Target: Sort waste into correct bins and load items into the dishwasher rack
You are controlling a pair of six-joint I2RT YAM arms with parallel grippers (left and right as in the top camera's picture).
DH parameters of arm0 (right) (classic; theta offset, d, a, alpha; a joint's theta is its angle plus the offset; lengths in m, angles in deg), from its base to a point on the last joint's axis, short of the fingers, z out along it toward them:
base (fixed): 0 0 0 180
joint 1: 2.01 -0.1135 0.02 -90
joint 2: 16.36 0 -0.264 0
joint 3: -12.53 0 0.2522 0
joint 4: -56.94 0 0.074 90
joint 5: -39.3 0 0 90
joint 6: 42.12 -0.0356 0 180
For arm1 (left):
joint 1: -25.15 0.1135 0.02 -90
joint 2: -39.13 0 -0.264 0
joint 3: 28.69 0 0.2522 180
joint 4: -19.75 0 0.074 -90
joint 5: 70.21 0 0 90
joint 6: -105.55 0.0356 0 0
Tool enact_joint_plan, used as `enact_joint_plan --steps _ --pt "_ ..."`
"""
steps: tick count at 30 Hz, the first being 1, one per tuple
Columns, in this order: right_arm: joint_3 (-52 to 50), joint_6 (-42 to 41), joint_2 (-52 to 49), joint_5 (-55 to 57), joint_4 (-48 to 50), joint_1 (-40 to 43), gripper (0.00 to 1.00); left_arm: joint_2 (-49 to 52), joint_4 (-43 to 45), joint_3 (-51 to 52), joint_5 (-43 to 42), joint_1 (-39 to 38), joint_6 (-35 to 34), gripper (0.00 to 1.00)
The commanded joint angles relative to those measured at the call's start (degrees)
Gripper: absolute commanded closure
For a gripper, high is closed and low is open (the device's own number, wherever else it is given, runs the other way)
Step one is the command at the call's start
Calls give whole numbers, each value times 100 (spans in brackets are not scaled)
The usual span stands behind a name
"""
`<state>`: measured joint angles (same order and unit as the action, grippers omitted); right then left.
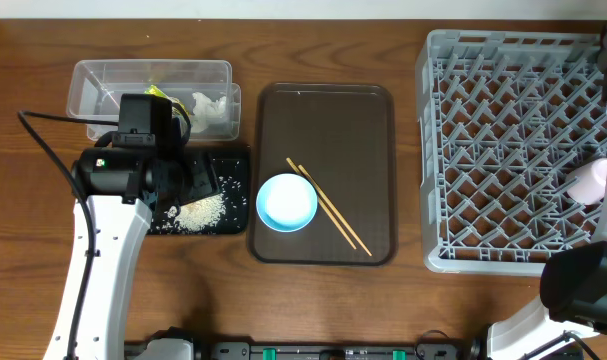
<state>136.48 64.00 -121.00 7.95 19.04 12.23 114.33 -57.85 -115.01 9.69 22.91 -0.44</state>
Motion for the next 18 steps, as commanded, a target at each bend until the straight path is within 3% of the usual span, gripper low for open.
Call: enact_joint_plan --steps 1,8,18 --pt "68 717 -50 199 426 149 99 2 2 11 31 24 94 33" --pt "59 1921 -208 -140 1469 282 99 2 9 11 33 24 94 33" --pt "57 3486 -922 -863 2061 315 99 2 26 11 33 24 94 33"
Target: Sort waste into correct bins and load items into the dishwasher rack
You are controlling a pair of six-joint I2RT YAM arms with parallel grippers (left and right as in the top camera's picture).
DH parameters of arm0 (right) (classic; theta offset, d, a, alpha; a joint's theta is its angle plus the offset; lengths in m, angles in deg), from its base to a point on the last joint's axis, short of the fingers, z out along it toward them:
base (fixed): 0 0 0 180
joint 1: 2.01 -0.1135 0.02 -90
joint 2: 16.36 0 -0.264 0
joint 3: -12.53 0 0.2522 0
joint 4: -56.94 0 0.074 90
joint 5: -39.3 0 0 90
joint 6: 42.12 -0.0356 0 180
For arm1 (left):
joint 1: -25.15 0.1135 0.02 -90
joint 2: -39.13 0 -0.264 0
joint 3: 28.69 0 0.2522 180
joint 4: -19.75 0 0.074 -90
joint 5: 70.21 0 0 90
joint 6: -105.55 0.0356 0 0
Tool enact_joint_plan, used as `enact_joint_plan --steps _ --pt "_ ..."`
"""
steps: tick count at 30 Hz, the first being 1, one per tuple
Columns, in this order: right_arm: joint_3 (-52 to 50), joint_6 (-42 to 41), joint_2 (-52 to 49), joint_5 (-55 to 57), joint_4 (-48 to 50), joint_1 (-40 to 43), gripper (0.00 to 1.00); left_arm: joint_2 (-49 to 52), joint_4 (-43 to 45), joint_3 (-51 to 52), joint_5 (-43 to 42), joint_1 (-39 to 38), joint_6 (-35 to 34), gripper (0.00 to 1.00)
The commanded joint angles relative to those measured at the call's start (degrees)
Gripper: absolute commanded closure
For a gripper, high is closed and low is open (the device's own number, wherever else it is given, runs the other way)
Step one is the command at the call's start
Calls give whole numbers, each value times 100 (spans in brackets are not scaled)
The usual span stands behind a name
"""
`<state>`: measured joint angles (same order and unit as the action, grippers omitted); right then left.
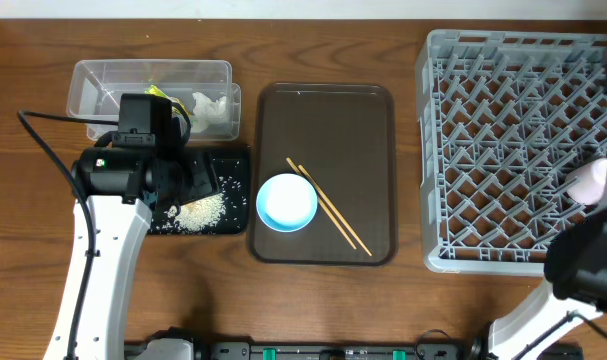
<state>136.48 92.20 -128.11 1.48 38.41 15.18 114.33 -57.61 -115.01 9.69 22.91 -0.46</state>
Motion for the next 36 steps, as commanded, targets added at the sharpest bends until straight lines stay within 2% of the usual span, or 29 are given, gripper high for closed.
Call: enact_joint_plan --steps 1,10,16,27,31,36 --pt "57 817 -304 -234 184 15 99 2 2 11 33 24 96 33" --pt "-81 1019 -780 -249 203 -24 99 2 109 11 31 24 94 33" --pt "-542 1180 -925 -122 345 -22 99 2 107 11 31 24 94 33" --pt "-1674 2218 -929 -9 1858 -24 99 2 107 11 28 24 92 33" --pt "-1746 2251 -929 22 2240 -22 99 2 107 11 28 24 92 33" --pt "-1746 2874 -929 48 3053 -24 99 2 107 11 28 24 74 33"
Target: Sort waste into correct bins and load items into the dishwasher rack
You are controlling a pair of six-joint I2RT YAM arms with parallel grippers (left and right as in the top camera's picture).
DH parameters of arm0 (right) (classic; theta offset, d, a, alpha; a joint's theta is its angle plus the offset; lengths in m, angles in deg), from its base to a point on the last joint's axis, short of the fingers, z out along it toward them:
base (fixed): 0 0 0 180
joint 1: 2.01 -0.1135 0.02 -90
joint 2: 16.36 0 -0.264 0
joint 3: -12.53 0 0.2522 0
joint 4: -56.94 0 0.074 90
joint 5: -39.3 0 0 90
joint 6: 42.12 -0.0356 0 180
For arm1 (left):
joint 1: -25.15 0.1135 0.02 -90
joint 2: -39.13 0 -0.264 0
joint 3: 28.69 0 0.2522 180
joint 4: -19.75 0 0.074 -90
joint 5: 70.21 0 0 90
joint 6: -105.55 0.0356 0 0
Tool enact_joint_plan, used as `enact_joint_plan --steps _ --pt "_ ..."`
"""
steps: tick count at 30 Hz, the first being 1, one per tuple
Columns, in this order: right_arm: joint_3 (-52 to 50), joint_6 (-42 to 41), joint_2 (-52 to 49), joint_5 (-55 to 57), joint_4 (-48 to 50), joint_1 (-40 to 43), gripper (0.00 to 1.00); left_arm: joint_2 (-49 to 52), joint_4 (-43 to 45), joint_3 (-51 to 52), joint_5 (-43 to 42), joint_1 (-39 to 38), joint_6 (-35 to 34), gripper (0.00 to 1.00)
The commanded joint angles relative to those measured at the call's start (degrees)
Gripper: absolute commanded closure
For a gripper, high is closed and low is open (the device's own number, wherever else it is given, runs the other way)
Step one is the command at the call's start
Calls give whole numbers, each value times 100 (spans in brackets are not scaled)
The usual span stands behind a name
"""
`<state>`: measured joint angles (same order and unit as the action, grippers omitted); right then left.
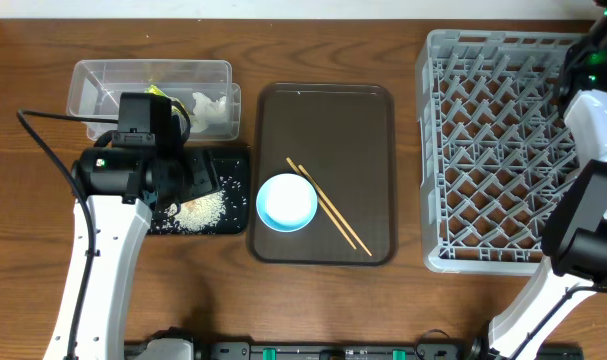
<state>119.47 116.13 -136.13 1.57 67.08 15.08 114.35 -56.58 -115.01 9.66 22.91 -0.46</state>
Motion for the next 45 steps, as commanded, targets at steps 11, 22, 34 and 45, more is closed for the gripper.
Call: enact_joint_plan --steps 11,22,34,45 --pt "-46 -271 -125 44 -638 -28 99 0 7 11 31 24 72 33" --pt "-46 -1375 -125 343 -1353 -136 99 0 4 11 31 24 74 33" --pt "-46 -1858 -87 935 -1624 -142 33 0 7 11 31 24 74 33" --pt "-46 -2406 575 719 -1497 -323 1 0 26 11 31 24 74 33"
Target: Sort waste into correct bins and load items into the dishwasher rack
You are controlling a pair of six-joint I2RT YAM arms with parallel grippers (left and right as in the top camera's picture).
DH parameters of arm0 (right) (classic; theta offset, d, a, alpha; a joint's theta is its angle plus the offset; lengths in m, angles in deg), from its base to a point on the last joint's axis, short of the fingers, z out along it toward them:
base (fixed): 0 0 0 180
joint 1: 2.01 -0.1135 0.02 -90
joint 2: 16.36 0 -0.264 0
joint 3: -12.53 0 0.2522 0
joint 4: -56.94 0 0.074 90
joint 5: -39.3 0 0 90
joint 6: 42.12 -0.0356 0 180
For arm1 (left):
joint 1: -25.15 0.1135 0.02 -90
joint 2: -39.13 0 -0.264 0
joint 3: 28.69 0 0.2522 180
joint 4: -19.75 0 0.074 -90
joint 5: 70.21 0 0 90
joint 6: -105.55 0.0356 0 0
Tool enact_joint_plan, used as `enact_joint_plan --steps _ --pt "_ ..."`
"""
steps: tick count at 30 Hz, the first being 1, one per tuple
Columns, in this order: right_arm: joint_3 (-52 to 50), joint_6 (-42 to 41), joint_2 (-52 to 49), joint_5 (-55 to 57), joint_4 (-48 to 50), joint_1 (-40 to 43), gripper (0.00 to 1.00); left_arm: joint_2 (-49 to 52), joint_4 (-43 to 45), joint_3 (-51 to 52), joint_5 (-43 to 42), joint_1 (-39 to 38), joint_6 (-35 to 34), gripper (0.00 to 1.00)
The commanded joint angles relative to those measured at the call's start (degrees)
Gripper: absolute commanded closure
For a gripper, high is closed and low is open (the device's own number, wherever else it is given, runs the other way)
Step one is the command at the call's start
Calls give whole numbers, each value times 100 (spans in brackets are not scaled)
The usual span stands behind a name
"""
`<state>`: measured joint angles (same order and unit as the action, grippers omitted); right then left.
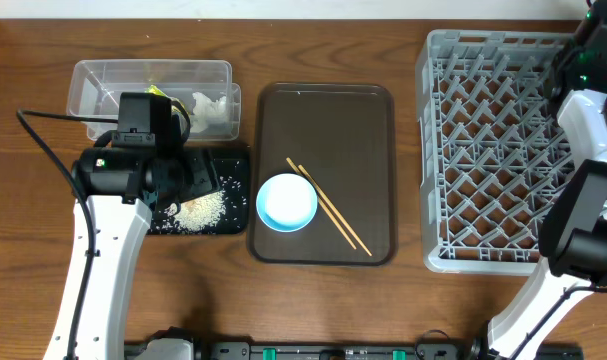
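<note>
On the brown tray (328, 120) sit a light blue bowl (286, 203) and a pair of chopsticks (330, 207) lying slantwise beside it. The grey dishwasher rack (483, 150) stands at the right. My left gripper (196, 180) hangs over the black tray (233, 170) that holds spilled rice (200, 210); its jaws are too hidden under the wrist to read. My right arm (583, 110) lies along the rack's right side, reaching to its far right corner. Its fingers are covered by the arm.
A clear plastic bin (153, 85) with yellow and white scraps stands at the back left, just beyond the left wrist. Bare wooden table (313, 300) runs along the front edge.
The right arm's far end has shifted slightly toward the rack's far right corner. The left arm, bowl and chopsticks have not moved.
At first a pink thing showed at the rack's right edge, with the right arm low at the front right. Then the right arm lay stretched along the rack's right side and the pink thing no longer showed. The left arm stayed over the rice tray throughout.
</note>
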<state>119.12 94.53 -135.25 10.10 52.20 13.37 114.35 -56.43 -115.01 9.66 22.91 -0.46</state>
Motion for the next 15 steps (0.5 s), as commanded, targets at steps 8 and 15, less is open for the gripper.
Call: enact_joint_plan --steps 8,15 --pt "-11 -1202 964 -1152 -1261 -531 1 0 11 11 31 24 76 33" --pt "-11 -3106 1189 -2490 -2933 -798 1 0 13 11 31 24 74 33"
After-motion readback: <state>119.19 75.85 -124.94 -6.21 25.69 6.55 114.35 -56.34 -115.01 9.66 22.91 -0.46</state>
